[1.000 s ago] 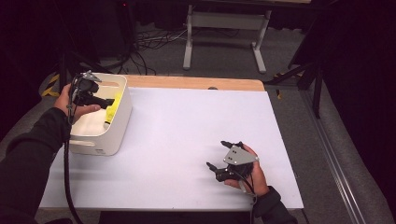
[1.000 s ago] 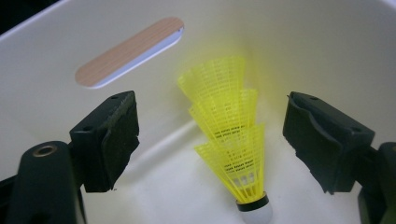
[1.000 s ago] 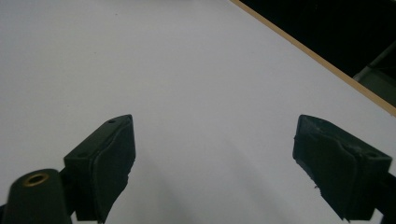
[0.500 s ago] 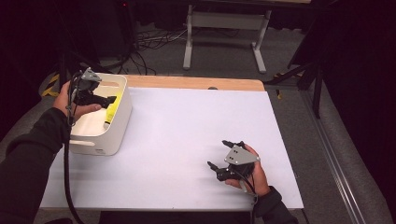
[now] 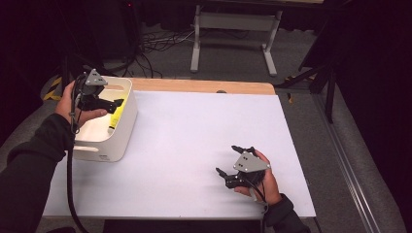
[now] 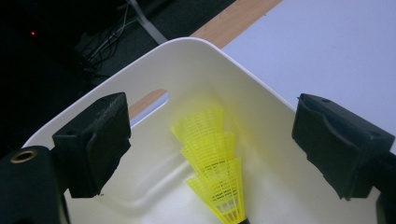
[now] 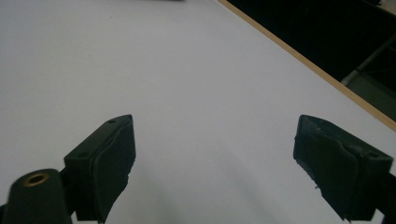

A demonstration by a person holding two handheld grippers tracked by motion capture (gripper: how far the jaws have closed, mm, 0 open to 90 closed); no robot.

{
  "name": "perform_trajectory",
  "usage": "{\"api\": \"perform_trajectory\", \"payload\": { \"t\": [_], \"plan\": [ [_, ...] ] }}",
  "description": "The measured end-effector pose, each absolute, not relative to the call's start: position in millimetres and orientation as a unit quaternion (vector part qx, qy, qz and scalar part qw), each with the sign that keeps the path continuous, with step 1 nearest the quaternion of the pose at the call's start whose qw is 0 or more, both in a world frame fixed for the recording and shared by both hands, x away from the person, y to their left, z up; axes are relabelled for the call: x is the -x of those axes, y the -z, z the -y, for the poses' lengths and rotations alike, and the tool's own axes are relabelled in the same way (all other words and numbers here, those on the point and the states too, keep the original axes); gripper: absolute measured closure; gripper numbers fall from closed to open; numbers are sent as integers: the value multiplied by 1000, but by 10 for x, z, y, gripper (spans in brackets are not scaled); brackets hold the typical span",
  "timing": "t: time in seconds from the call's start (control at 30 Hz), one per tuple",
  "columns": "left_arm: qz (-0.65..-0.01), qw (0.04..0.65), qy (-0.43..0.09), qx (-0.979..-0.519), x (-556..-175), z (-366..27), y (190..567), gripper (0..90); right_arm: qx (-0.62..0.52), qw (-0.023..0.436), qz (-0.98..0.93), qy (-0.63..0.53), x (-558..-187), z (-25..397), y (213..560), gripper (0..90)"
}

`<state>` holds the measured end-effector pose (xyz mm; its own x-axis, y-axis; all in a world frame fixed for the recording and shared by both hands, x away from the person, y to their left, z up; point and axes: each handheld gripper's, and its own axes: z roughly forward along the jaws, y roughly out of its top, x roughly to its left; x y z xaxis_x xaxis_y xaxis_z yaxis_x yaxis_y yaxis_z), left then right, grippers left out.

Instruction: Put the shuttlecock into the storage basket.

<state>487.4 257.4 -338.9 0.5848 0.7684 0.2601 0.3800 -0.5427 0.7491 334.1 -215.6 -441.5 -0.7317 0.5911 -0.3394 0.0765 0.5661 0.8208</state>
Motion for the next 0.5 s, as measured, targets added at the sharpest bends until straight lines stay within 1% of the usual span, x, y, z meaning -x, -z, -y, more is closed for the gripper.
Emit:
{"api": "perform_trajectory", "payload": {
  "t": [0.17, 0.4, 0.5],
  "plan": [
    [-347, 352, -297, -817, -4832, -2574, 3361, 111, -202, 310, -829, -419, -3342, 2161, 4411, 136],
    [-344, 358, -310, -811, -4791, -2550, 3363, 102, -202, 313, -830, -416, -3342, 2159, 4410, 136],
    [-341, 374, -312, -804, -4752, -2537, 3340, 101, -205, 313, -829, -415, -3348, 2167, 4411, 136]
  ]
}}
